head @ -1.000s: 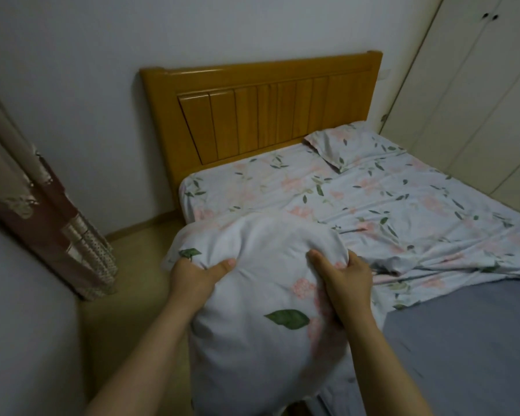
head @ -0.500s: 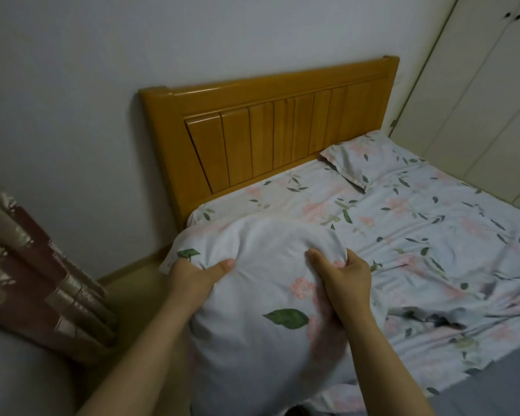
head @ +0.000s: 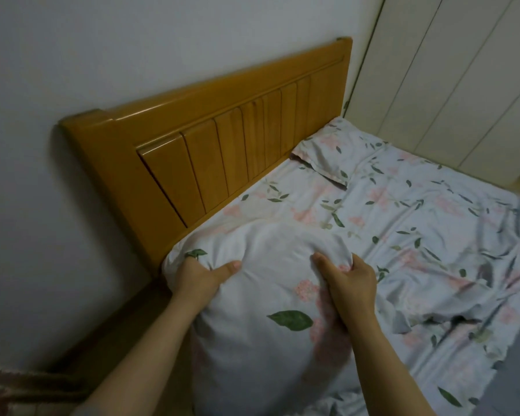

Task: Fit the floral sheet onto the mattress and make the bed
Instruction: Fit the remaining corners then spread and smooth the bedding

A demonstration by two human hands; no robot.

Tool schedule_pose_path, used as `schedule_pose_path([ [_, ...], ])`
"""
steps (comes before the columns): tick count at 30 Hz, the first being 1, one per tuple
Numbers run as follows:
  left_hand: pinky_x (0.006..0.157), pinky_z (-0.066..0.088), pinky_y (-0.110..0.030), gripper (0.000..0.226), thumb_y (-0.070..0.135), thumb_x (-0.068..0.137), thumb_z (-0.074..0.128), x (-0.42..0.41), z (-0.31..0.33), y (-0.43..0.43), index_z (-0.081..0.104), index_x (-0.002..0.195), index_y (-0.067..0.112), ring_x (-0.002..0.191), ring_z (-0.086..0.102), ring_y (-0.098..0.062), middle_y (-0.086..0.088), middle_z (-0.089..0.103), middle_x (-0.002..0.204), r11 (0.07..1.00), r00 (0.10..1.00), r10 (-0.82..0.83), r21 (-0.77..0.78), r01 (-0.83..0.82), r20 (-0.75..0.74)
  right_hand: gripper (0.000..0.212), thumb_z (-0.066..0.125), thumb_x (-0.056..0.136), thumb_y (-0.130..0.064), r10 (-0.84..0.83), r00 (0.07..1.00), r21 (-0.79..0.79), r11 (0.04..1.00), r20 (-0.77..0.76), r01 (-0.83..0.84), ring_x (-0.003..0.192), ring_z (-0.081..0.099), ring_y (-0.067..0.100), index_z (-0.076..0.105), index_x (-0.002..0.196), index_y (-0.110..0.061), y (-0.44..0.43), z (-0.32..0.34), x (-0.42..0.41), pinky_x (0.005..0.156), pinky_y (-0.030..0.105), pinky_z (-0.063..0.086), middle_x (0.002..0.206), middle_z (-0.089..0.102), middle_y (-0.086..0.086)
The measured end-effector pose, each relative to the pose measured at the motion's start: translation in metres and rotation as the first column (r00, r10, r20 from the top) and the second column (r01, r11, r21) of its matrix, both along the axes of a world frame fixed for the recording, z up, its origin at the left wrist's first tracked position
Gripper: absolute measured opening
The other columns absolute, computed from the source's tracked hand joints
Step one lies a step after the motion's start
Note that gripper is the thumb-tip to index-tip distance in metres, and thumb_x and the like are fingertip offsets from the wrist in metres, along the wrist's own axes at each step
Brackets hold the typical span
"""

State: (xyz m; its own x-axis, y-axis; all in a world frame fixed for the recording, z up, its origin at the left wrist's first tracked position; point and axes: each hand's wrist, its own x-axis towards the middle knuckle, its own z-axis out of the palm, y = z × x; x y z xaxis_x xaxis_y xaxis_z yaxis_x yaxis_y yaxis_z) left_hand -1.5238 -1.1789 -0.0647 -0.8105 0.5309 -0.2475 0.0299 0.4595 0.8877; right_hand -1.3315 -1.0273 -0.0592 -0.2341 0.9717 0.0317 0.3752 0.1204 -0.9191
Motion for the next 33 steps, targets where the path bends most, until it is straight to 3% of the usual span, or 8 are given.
schedule_pose_path([
  [5,0.107,0.038,-0.042,0.111,0.063,0.049,0.076,-0.058,0.007,0.052,0.038,0.14,0.014,0.127,0.045,-0.029,-0.008,0.046,0.141,0.993,0.996,-0.094,-0.068,0.094,-0.007,0.018,0.075,0.074,-0.039,-0.063,0.998,0.01,0.998,0.018,0.063,0.071,0.065,0.017,0.063,0.073,-0.026,0.036,0.011,-0.05,0.072,0.04,0.056,0.073,0.068,-0.006],
  [8,0.106,0.04,-0.04,0.097,0.051,0.058,0.082,-0.094,0.006,0.086,0.042,0.138,0.012,0.124,0.048,-0.029,-0.009,0.049,0.138,0.99,0.991,-0.135,-0.048,0.133,-0.023,0.016,0.075,0.074,-0.039,-0.114,0.993,-0.002,0.993,0.008,0.114,0.073,0.067,0.017,0.064,0.074,-0.028,0.057,0.012,-0.076,0.073,0.04,0.056,0.075,0.07,-0.006],
  [12,0.105,0.036,-0.034,0.097,0.045,0.062,0.083,-0.139,-0.006,0.133,0.038,0.141,0.01,0.128,0.044,-0.029,-0.01,0.045,0.142,0.975,0.975,-0.222,-0.038,0.221,-0.03,0.014,0.075,0.075,-0.036,-0.217,0.976,-0.024,0.976,0.01,0.217,0.074,0.065,0.011,0.064,0.075,-0.029,0.077,0.008,-0.111,0.074,0.035,0.055,0.075,0.068,-0.011],
  [17,0.099,0.033,-0.024,0.094,0.042,0.062,0.083,-0.211,-0.023,0.2,0.039,0.14,0.012,0.127,0.045,-0.026,-0.008,0.046,0.142,0.908,0.906,-0.418,-0.002,0.419,-0.06,0.019,0.075,0.076,-0.036,-0.378,0.925,-0.034,0.925,0.037,0.379,0.077,0.066,0.013,0.069,0.086,-0.021,0.103,-0.001,-0.167,0.076,0.035,0.055,0.08,0.069,-0.008],
  [22,0.105,0.034,-0.031,0.1,0.05,0.062,0.08,-0.269,-0.022,0.278,0.034,0.142,0.012,0.13,0.042,-0.027,-0.008,0.041,0.146,0.834,0.833,-0.551,-0.04,0.55,-0.054,0.027,0.074,0.076,-0.038,-0.52,0.854,-0.065,0.851,0.025,0.521,0.083,0.066,0.016,0.07,0.096,-0.019,0.139,-0.001,-0.22,0.082,0.037,0.055,0.087,0.07,-0.004],
  [29,0.099,0.029,-0.019,0.094,0.037,0.064,0.084,-0.317,-0.018,0.361,0.037,0.14,0.009,0.131,0.041,-0.022,-0.006,0.043,0.144,0.784,0.783,-0.614,0.038,0.619,-0.096,0.023,0.072,0.081,-0.034,-0.624,0.781,0.033,0.78,-0.01,0.624,0.083,0.061,0.011,0.068,0.099,-0.019,0.186,-0.002,-0.272,0.078,0.023,0.047,0.085,0.064,-0.012],
  [31,0.099,0.033,-0.022,0.094,0.041,0.06,0.085,-0.325,-0.035,0.37,0.041,0.137,0.01,0.128,0.045,-0.023,-0.007,0.046,0.141,0.8,0.797,-0.597,0.001,0.6,-0.091,0.023,0.07,0.083,-0.035,-0.632,0.775,0.014,0.775,-0.001,0.632,0.087,0.061,0.012,0.066,0.098,-0.018,0.189,-0.022,-0.28,0.076,0.02,0.045,0.088,0.065,-0.01],
  [33,0.104,0.036,-0.031,0.102,0.049,0.06,0.083,-0.334,-0.065,0.373,0.035,0.14,0.007,0.13,0.042,-0.028,-0.011,0.042,0.144,0.806,0.807,-0.588,-0.12,0.58,-0.053,0.039,0.066,0.084,-0.039,-0.631,0.769,-0.091,0.764,0.103,0.639,0.1,0.062,0.021,0.064,0.112,-0.01,0.191,-0.062,-0.286,0.083,0.027,0.046,0.104,0.067,0.003],
])
